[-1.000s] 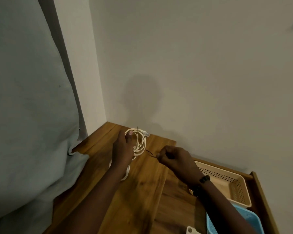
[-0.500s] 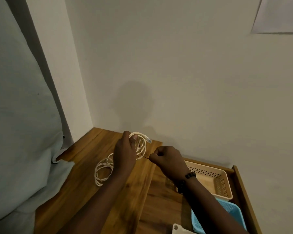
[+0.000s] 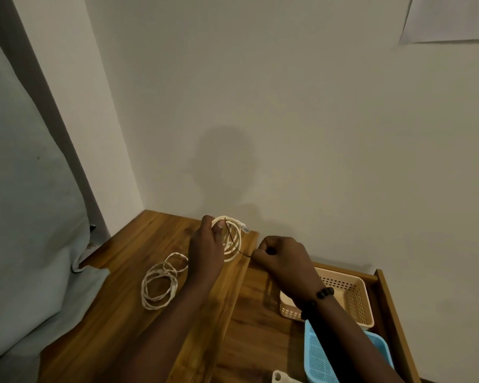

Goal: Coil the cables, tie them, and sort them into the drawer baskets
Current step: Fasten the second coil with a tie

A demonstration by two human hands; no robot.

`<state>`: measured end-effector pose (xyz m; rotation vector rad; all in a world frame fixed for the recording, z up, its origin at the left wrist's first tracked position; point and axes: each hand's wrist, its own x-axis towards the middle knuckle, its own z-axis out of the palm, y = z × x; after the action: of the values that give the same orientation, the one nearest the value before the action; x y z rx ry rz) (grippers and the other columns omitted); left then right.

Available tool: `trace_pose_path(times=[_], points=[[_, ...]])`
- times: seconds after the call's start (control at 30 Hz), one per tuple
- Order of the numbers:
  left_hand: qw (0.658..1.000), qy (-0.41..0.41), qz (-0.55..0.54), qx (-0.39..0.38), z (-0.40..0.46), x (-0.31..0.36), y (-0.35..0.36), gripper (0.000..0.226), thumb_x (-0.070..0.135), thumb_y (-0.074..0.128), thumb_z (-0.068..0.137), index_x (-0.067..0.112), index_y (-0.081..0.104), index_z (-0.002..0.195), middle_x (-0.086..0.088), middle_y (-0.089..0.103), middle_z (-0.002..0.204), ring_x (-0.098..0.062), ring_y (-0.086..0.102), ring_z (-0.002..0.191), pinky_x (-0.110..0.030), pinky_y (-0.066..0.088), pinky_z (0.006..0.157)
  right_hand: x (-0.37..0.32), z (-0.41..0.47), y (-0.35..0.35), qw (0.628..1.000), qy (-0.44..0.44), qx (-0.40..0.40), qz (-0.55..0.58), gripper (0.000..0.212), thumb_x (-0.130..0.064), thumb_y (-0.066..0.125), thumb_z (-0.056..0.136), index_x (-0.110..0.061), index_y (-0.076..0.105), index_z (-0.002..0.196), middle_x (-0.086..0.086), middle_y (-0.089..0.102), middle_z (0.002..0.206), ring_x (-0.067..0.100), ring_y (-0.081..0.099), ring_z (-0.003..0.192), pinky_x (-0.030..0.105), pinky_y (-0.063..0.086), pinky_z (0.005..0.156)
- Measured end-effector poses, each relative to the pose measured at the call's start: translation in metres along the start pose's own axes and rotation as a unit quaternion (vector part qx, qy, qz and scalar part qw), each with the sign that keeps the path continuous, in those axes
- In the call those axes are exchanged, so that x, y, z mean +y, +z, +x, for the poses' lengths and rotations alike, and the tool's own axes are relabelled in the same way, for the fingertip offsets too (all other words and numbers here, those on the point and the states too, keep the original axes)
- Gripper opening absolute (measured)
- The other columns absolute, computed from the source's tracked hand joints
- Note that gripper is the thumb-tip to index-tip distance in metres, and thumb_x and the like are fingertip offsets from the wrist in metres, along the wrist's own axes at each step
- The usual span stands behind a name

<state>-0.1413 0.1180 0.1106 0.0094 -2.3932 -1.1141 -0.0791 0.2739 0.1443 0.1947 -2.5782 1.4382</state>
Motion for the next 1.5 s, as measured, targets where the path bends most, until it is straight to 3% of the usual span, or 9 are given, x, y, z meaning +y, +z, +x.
trace_pose_path(times=[0.23, 0.4, 0.5, 0.7, 0.9, 1.1, 1.2, 1.33, 1.5], points=[[1.0, 0.011, -0.008, 0.003, 0.0, 0.008, 0.003, 0.025, 0.029, 0.041, 0.102, 0.01, 0.052, 0.113, -0.004, 0.064, 0.095, -0.011, 0.059, 0.075, -0.023, 0.05, 0.058, 0.011, 0.008, -0.001, 0.998, 0.038, -0.02, -0.039, 0.033, -0.035, 0.067, 0.086, -0.003, 0.07, 0.076, 0.015, 0.07, 0.076, 0.028, 0.067, 0.07, 0.037, 0.056, 0.064], [1.0, 0.004, -0.011, 0.0, 0.001, 0.008, 0.002, 0.027, 0.031, 0.041, 0.102, 0.01, 0.052, 0.113, -0.006, 0.065, 0.097, -0.015, 0.062, 0.079, -0.03, 0.055, 0.062, 0.016, 0.0, -0.008, 0.996, 0.033, -0.06, -0.062, 0.021, -0.025, 0.064, 0.087, -0.011, 0.064, 0.071, -0.005, 0.053, 0.058, 0.005, 0.046, 0.051, 0.015, 0.037, 0.051], [1.0, 0.006, -0.011, -0.007, -0.001, 0.009, 0.004, 0.026, 0.03, 0.041, 0.102, 0.01, 0.052, 0.113, -0.005, 0.064, 0.097, -0.007, 0.057, 0.073, -0.022, 0.05, 0.057, 0.02, 0.001, -0.007, 0.996, 0.033, -0.053, -0.07, 0.021, -0.026, 0.064, 0.087, -0.01, 0.066, 0.074, -0.004, 0.057, 0.061, 0.007, 0.051, 0.054, 0.017, 0.04, 0.051], [0.999, 0.034, 0.011, -0.015, -0.008, 0.021, 0.01, 0.028, 0.028, 0.042, 0.102, 0.007, 0.053, 0.117, -0.007, 0.064, 0.101, -0.006, 0.052, 0.077, -0.012, 0.042, 0.054, 0.017, 0.016, 0.01, 0.996, 0.05, 0.052, -0.055, 0.026, -0.028, 0.061, 0.088, -0.006, 0.07, 0.077, 0.012, 0.069, 0.074, 0.026, 0.066, 0.072, 0.04, 0.057, 0.067], [0.996, 0.047, -0.067, -0.034, -0.02, 0.04, 0.013, 0.028, 0.028, 0.045, 0.1, 0.009, 0.046, 0.12, 0.001, 0.058, 0.096, 0.003, 0.053, 0.07, -0.007, 0.046, 0.053, 0.004, 0.028, 0.034, 0.987, 0.063, 0.143, 0.035, 0.021, -0.027, 0.058, 0.095, -0.013, 0.068, 0.084, -0.006, 0.06, 0.069, 0.006, 0.052, 0.059, 0.014, 0.035, 0.052], [0.958, -0.072, -0.221, -0.168, -0.011, 0.043, 0.002, 0.05, 0.041, 0.039, 0.101, 0.024, 0.032, 0.147, 0.011, 0.049, 0.128, -0.014, 0.058, 0.113, -0.021, 0.051, 0.077, -0.002, 0.02, 0.043, 0.963, 0.061, 0.222, 0.139, 0.014, -0.028, 0.058, 0.095, -0.019, 0.069, 0.092, -0.011, 0.067, 0.079, 0.002, 0.062, 0.072, 0.007, 0.042, 0.057], [0.95, -0.033, -0.256, -0.176, -0.007, 0.037, -0.001, 0.028, 0.035, 0.038, 0.103, 0.033, 0.056, 0.125, 0.004, 0.066, 0.119, -0.008, 0.065, 0.103, -0.02, 0.055, 0.073, -0.003, 0.022, 0.04, 0.971, 0.054, 0.182, 0.144, 0.02, -0.032, 0.057, 0.096, -0.017, 0.071, 0.094, -0.006, 0.07, 0.079, 0.006, 0.065, 0.07, 0.018, 0.054, 0.062], [0.964, -0.028, -0.232, -0.128, -0.005, 0.03, -0.005, 0.026, 0.038, 0.038, 0.102, 0.036, 0.058, 0.118, 0.008, 0.066, 0.109, -0.009, 0.064, 0.095, -0.02, 0.053, 0.066, -0.009, 0.01, 0.017, 0.979, 0.064, 0.067, 0.179, 0.017, -0.029, 0.056, 0.097, -0.015, 0.062, 0.103, 0.003, 0.071, 0.073, 0.009, 0.062, 0.052, 0.021, 0.053, 0.051], [0.972, -0.023, -0.22, -0.082, -0.002, 0.026, -0.012, 0.022, 0.035, 0.042, 0.101, 0.039, 0.062, 0.112, 0.012, 0.066, 0.107, -0.005, 0.063, 0.093, -0.018, 0.05, 0.066, -0.011, -0.002, -0.028, 0.944, 0.026, -0.052, 0.324, 0.02, -0.019, 0.063, 0.09, -0.011, 0.064, 0.108, 0.008, 0.074, 0.1, 0.019, 0.069, 0.087, 0.039, 0.055, 0.083]])
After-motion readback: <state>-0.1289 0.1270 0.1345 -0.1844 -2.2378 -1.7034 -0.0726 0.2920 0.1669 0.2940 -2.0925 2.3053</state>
